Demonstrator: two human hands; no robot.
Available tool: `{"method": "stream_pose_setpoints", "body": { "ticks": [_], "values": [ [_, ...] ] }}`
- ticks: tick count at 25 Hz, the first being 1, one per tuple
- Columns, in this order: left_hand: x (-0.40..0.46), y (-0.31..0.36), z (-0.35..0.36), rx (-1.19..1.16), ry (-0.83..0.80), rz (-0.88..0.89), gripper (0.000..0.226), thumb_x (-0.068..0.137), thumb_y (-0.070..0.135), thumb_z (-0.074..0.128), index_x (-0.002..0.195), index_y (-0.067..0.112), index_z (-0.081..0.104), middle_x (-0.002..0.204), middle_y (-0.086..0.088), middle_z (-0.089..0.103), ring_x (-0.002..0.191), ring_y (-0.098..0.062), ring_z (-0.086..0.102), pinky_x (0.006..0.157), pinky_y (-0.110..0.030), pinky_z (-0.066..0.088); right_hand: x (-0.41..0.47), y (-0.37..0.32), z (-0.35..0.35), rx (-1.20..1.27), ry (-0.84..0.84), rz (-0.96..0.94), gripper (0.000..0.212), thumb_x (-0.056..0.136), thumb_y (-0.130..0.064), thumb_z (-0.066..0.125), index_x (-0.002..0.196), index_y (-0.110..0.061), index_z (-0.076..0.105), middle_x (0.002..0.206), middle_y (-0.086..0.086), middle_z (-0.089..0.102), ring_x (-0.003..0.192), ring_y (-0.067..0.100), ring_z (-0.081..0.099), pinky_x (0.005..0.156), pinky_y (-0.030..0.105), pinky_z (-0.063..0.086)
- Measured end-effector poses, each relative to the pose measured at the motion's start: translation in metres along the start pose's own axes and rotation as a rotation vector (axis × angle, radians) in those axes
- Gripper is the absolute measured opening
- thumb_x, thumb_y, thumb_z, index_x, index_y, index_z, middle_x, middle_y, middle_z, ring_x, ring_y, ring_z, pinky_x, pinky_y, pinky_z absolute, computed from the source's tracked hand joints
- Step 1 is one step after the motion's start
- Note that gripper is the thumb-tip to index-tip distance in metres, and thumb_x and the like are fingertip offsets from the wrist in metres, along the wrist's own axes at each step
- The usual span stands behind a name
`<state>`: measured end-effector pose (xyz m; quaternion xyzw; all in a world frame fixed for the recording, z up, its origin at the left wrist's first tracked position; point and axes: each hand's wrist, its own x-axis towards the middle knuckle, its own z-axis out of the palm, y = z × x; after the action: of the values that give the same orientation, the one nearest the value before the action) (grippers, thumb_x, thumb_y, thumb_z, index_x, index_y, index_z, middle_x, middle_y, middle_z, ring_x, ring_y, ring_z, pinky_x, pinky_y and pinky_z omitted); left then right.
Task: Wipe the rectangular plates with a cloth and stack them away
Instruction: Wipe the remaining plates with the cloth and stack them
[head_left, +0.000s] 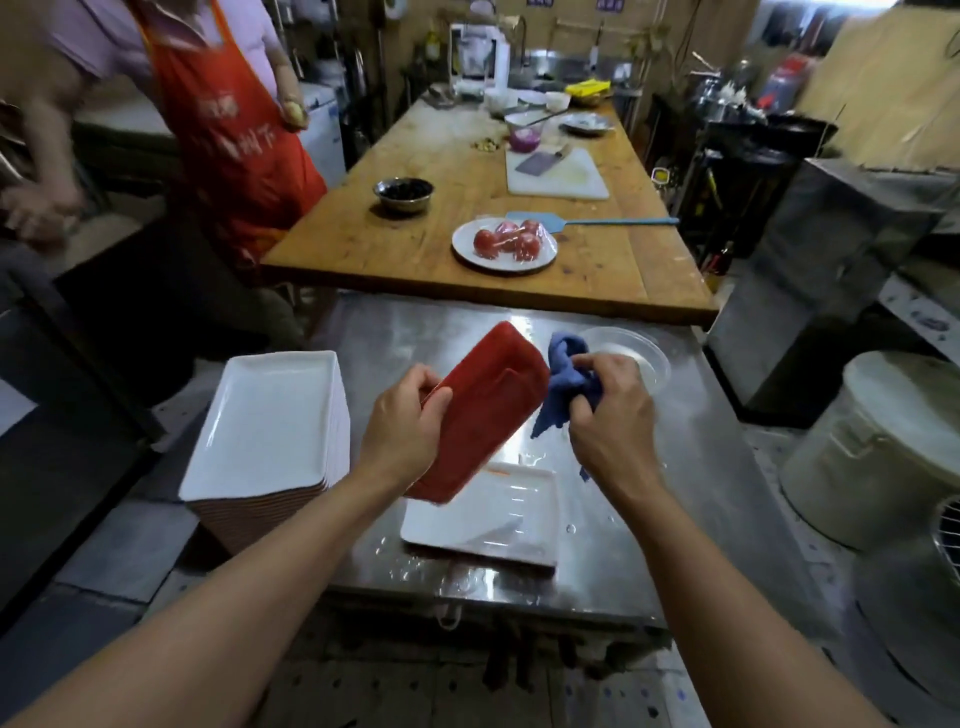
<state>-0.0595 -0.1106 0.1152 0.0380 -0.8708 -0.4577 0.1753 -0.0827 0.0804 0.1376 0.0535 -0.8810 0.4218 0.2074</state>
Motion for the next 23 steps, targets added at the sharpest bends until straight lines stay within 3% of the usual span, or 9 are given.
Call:
{"method": "stream_pose_setpoints", "body": {
  "ticks": [6, 9, 13, 15, 17, 19, 20, 22, 23],
  "values": [
    [-0.003, 0.033, -0.034, -0.364, 0.024, -0.187, 0.014, 0.093, 0.009, 0.051, 0.082, 0.011, 0.058, 0.069, -0.005, 0.057, 0.064, -0.015, 0.049, 0.063, -0.028, 0.04, 0.013, -0.07, 0.015, 0.005, -0.042, -0.369, 0.026, 0.072, -0.004, 0.053, 0.096, -0.002, 0.062, 0.119, 0.012, 0.057, 0.109, 0.028, 0.045, 0.093, 0.025, 0.031],
    [-0.007, 0.041, -0.045, -0.467, 0.051, -0.226, 0.02, 0.094, 0.006, 0.049, 0.077, 0.015, 0.056, 0.069, -0.004, 0.059, 0.062, -0.014, 0.051, 0.061, -0.027, 0.042, 0.014, -0.088, 0.019, 0.018, -0.044, -0.479, 0.031, 0.072, -0.012, 0.045, 0.096, 0.0, 0.06, 0.111, 0.015, 0.059, 0.1, 0.033, 0.052, 0.088, 0.04, 0.04],
    [-0.01, 0.045, -0.049, -0.566, 0.111, -0.302, 0.022, 0.095, 0.006, 0.048, 0.076, 0.012, 0.056, 0.07, -0.009, 0.058, 0.064, -0.018, 0.051, 0.062, -0.029, 0.043, 0.02, -0.087, 0.022, -0.14, -0.053, -0.597, 0.032, 0.08, -0.021, 0.041, 0.101, -0.005, 0.06, 0.104, 0.013, 0.059, 0.091, 0.034, 0.054, 0.077, 0.043, 0.043],
    [-0.012, 0.046, -0.052, -0.616, 0.121, -0.338, 0.023, 0.095, 0.007, 0.048, 0.075, 0.013, 0.058, 0.067, -0.005, 0.06, 0.06, -0.015, 0.054, 0.062, -0.029, 0.046, 0.023, -0.075, 0.018, -0.155, -0.023, -0.572, 0.02, 0.084, -0.02, 0.043, 0.092, -0.011, 0.059, 0.093, 0.01, 0.061, 0.082, 0.031, 0.055, 0.071, 0.041, 0.043],
    [-0.013, 0.047, -0.052, -0.647, 0.117, -0.359, 0.023, 0.095, 0.009, 0.049, 0.076, 0.014, 0.06, 0.064, -0.002, 0.063, 0.057, -0.013, 0.057, 0.06, -0.028, 0.05, 0.024, -0.061, 0.011, -0.015, -0.041, -0.474, 0.017, 0.09, -0.022, 0.041, 0.077, -0.023, 0.052, 0.074, -0.001, 0.059, 0.072, 0.017, 0.056, 0.065, 0.037, 0.044],
    [-0.013, 0.05, -0.049, -0.685, 0.11, -0.377, 0.024, 0.096, 0.009, 0.048, 0.076, 0.014, 0.06, 0.06, 0.002, 0.064, 0.053, -0.009, 0.06, 0.056, -0.026, 0.05, 0.021, -0.051, 0.004, 0.133, -0.033, -0.408, 0.025, 0.09, -0.01, 0.044, 0.075, -0.03, 0.044, 0.074, -0.01, 0.052, 0.075, -0.002, 0.052, 0.069, 0.019, 0.044],
    [-0.012, 0.053, -0.046, -0.705, 0.109, -0.39, 0.023, 0.096, 0.01, 0.048, 0.076, 0.014, 0.06, 0.06, 0.001, 0.065, 0.053, -0.009, 0.061, 0.056, -0.027, 0.051, 0.021, -0.048, 0.003, 0.16, -0.028, -0.373, 0.028, 0.088, -0.002, 0.045, 0.08, -0.029, 0.044, 0.081, -0.007, 0.05, 0.082, -0.002, 0.052, 0.075, 0.018, 0.044],
    [-0.01, 0.059, -0.039, -0.76, 0.116, -0.421, 0.021, 0.096, 0.01, 0.048, 0.078, 0.012, 0.06, 0.067, -0.004, 0.065, 0.059, -0.014, 0.062, 0.063, -0.033, 0.055, 0.021, -0.045, 0.004, 0.154, -0.089, -0.216, 0.021, 0.087, 0.001, 0.043, 0.099, -0.016, 0.042, 0.102, 0.006, 0.042, 0.095, 0.019, 0.051, 0.084, 0.037, 0.045],
    [-0.01, 0.061, -0.035, -0.784, 0.124, -0.432, 0.021, 0.096, 0.01, 0.048, 0.079, 0.012, 0.06, 0.07, -0.007, 0.065, 0.062, -0.017, 0.061, 0.067, -0.036, 0.054, 0.021, -0.045, 0.005, 0.153, -0.108, -0.128, 0.022, 0.089, -0.002, 0.042, 0.106, -0.014, 0.038, 0.109, 0.008, 0.038, 0.098, 0.025, 0.05, 0.082, 0.039, 0.043]
  ]
}}
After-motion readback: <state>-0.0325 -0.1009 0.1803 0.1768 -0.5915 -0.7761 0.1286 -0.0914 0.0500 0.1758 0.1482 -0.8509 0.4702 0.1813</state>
